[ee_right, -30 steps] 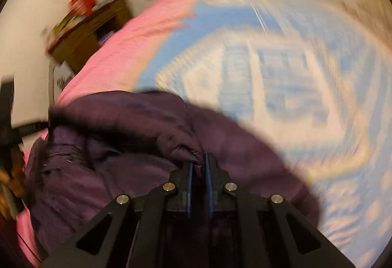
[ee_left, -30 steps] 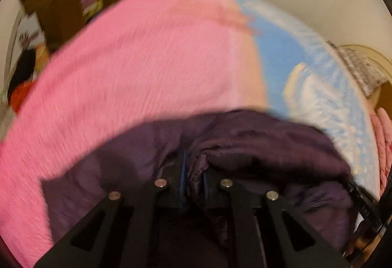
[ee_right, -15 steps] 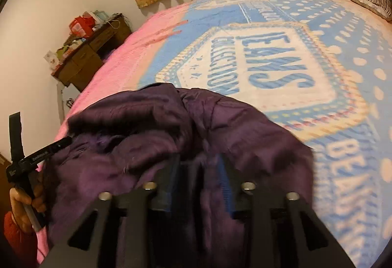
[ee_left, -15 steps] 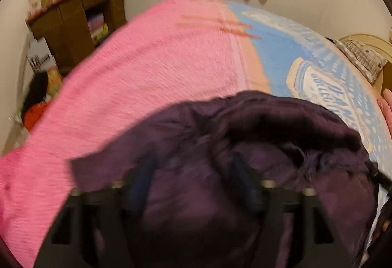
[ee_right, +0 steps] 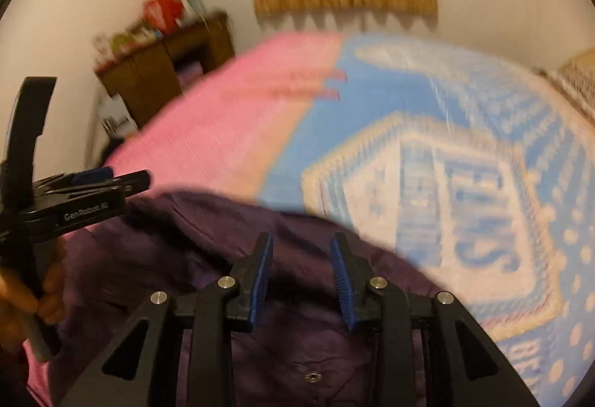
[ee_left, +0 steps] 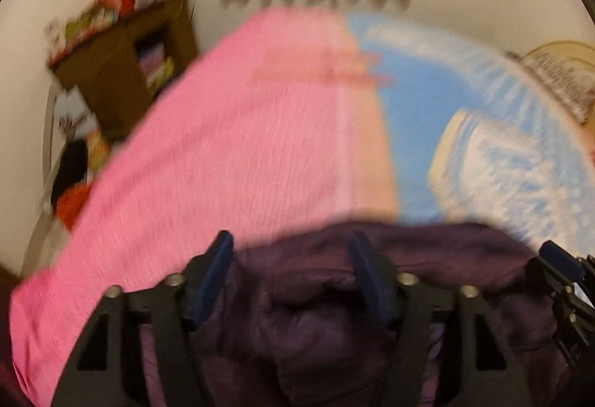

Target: Fold large clothes

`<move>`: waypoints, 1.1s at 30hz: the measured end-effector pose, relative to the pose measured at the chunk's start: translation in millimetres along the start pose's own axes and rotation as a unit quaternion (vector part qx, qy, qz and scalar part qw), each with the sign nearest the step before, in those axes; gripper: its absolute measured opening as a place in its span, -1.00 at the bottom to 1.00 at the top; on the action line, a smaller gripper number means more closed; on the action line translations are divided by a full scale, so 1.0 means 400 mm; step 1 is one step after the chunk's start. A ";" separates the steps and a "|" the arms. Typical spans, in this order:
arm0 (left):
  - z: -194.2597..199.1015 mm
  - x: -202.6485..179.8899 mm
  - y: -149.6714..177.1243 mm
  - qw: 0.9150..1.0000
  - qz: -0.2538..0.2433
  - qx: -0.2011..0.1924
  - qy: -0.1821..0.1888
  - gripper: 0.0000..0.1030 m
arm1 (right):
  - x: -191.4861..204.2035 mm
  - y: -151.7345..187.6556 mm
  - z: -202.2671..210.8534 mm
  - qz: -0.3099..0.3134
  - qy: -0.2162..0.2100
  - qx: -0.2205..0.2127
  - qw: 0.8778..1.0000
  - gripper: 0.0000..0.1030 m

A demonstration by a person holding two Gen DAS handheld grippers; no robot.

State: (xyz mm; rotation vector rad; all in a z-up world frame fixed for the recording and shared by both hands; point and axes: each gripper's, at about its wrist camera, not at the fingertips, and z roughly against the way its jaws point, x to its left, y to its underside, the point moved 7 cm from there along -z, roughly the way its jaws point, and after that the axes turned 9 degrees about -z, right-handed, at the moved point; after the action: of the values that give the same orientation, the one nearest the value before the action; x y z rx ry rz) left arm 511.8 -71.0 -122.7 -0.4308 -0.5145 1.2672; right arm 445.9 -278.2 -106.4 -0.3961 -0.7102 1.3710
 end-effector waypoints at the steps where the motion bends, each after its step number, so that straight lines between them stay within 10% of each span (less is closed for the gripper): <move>1: -0.038 0.008 0.047 1.000 0.002 0.014 0.006 0.31 | -0.022 0.035 -0.029 -0.011 -0.013 0.022 1.000 -0.37; 6: -0.088 0.033 0.110 0.998 0.040 -0.010 0.051 0.57 | -0.113 0.107 -0.074 -0.085 -0.119 0.031 0.989 -0.44; 14: -0.119 0.014 0.085 0.999 0.031 -0.010 0.011 0.82 | -0.093 0.109 -0.073 -0.057 -0.081 0.015 0.995 -0.44; 18: -0.079 0.034 0.076 0.998 0.027 0.017 0.048 0.69 | -0.079 0.107 -0.060 -0.053 -0.074 0.044 0.995 -0.41; 26: 0.301 0.236 0.229 0.991 0.014 -0.121 0.048 0.83 | -0.135 0.188 0.424 -0.059 -0.106 -0.092 0.988 0.05; 33: 0.423 0.373 0.603 0.992 0.055 -0.105 0.049 0.83 | -0.231 0.465 0.684 -0.119 -0.096 -0.129 0.980 0.06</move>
State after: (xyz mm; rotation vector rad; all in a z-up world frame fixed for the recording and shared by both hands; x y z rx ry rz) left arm 256.1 137.2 -104.7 -0.7027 -0.5490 1.2963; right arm 121.7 -373.8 -45.7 -0.3720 -1.0670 1.1023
